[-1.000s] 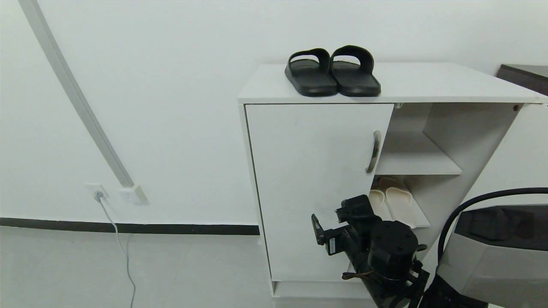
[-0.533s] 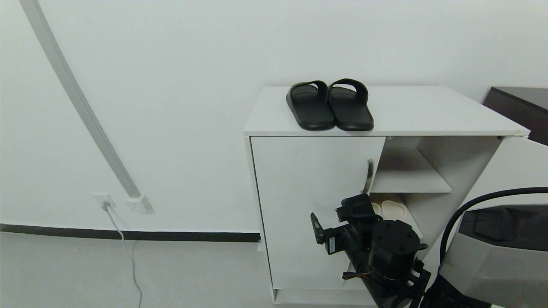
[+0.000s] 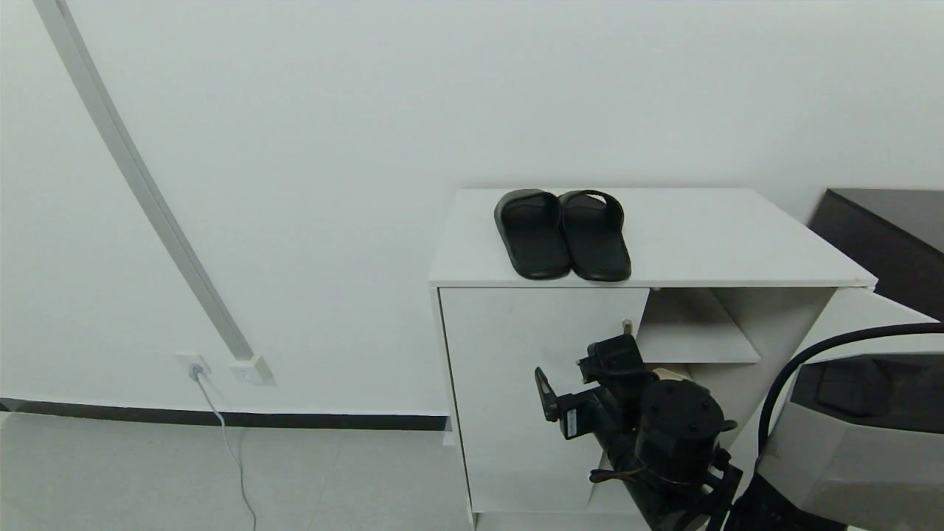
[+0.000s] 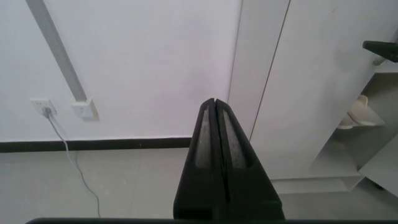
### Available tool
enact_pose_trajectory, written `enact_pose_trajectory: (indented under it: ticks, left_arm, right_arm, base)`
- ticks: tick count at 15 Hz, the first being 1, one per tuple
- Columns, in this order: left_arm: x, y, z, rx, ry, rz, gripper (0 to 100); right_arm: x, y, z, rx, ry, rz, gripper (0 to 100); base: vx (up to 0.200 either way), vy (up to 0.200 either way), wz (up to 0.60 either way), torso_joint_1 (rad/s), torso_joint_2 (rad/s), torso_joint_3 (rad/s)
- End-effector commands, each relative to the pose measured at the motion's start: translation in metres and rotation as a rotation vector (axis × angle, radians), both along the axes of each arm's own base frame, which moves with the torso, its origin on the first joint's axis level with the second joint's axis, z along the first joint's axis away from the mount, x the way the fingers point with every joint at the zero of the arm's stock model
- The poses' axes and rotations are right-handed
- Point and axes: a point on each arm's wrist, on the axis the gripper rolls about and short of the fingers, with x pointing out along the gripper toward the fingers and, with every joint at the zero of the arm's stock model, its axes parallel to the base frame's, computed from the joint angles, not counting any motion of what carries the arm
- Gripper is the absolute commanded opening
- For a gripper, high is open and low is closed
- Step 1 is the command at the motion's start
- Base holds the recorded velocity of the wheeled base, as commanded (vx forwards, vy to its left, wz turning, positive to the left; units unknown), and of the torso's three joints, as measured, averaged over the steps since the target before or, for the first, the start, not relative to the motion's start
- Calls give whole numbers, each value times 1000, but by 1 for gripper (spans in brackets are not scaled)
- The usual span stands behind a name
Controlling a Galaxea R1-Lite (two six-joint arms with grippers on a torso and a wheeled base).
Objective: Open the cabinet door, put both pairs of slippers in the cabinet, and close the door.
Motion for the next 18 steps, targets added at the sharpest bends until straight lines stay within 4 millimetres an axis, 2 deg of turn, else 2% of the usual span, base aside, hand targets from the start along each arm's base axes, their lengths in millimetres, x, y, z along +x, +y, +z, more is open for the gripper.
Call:
enact_pose_trajectory:
  ticks: [1,11,18]
  left_arm:
    - [0,0,0,0,0,0,0]
    - [0,0,0,-2,0,0,0]
    - [0,0,0,-2,0,0,0]
  right_arm:
    - [0,0,0,0,-1,0,100]
    - [0,0,0,2,0,2,100]
    - [1,-1,-1,6,5,19,100]
  base:
    - [0,0,0,222,-525,-310]
    - [0,0,0,243,-560,-320]
    - [0,0,0,140,-306,-168]
